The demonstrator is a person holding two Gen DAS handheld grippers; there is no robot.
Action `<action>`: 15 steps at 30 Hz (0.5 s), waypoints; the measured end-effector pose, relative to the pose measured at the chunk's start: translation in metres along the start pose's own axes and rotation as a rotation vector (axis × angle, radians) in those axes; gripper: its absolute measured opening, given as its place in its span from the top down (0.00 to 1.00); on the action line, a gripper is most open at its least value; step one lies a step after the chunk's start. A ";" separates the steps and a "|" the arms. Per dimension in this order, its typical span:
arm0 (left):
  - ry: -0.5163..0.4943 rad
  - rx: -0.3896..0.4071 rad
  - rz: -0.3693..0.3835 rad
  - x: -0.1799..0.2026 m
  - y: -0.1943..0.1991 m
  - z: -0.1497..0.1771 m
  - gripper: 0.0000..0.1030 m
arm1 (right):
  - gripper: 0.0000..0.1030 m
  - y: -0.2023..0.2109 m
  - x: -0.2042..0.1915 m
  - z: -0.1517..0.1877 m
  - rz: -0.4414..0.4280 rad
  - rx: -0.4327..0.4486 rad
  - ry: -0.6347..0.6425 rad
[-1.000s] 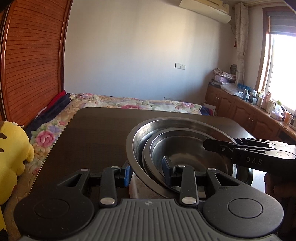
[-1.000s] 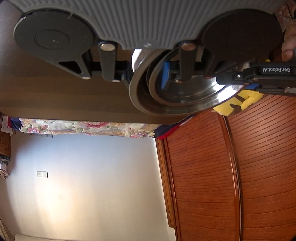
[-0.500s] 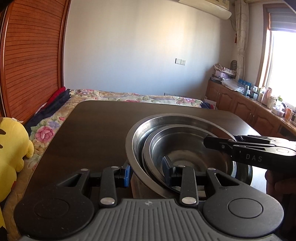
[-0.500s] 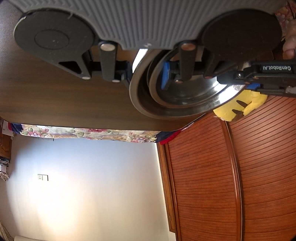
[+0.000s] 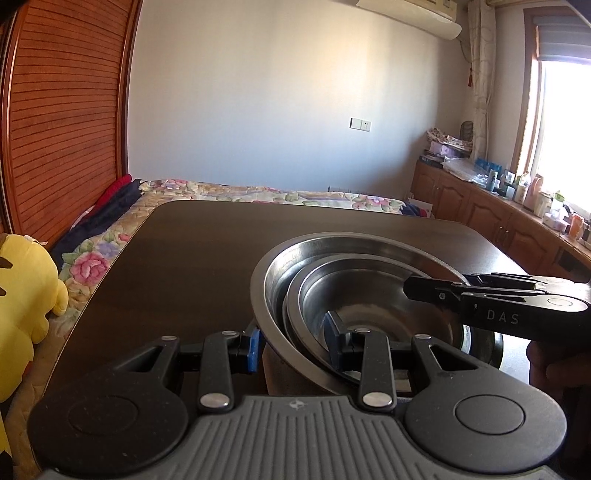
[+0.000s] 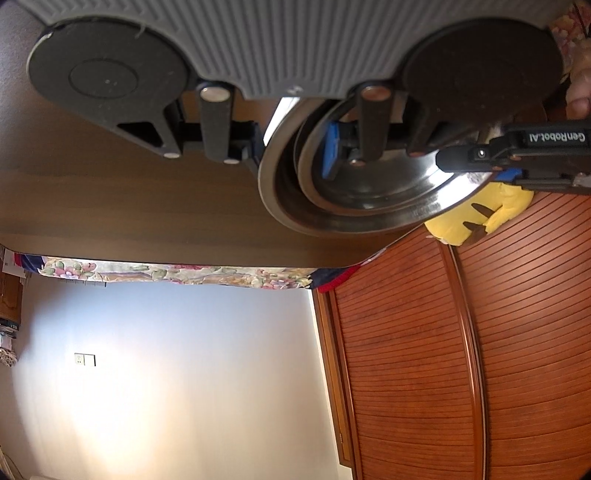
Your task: Organize plates and bowls
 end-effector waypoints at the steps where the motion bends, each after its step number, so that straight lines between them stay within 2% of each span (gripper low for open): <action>1: 0.000 -0.001 -0.002 0.001 0.000 0.000 0.64 | 0.67 0.000 0.000 0.000 -0.002 -0.001 0.000; 5: 0.002 -0.001 -0.015 0.001 0.001 0.000 0.61 | 0.64 0.000 0.001 -0.001 0.000 -0.011 0.003; 9: -0.001 0.018 -0.050 0.003 0.003 -0.001 0.37 | 0.50 0.003 0.005 -0.001 0.021 0.000 -0.008; 12: 0.001 0.027 -0.064 0.003 0.005 -0.004 0.32 | 0.49 0.008 0.008 0.001 0.041 0.012 -0.011; 15: -0.002 0.042 -0.084 0.005 0.008 -0.006 0.21 | 0.45 0.015 0.008 0.003 0.055 0.023 -0.013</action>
Point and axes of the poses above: each gripper's, at about its wrist camera, not at the fingertips, and y roughly against the way its jaws point, x to its right, z to its underside, the point moved 1 cm from there along -y, roughly the way its jaws point, and after that the axes turned 12 degrees about -x, right-handed, at the moved point
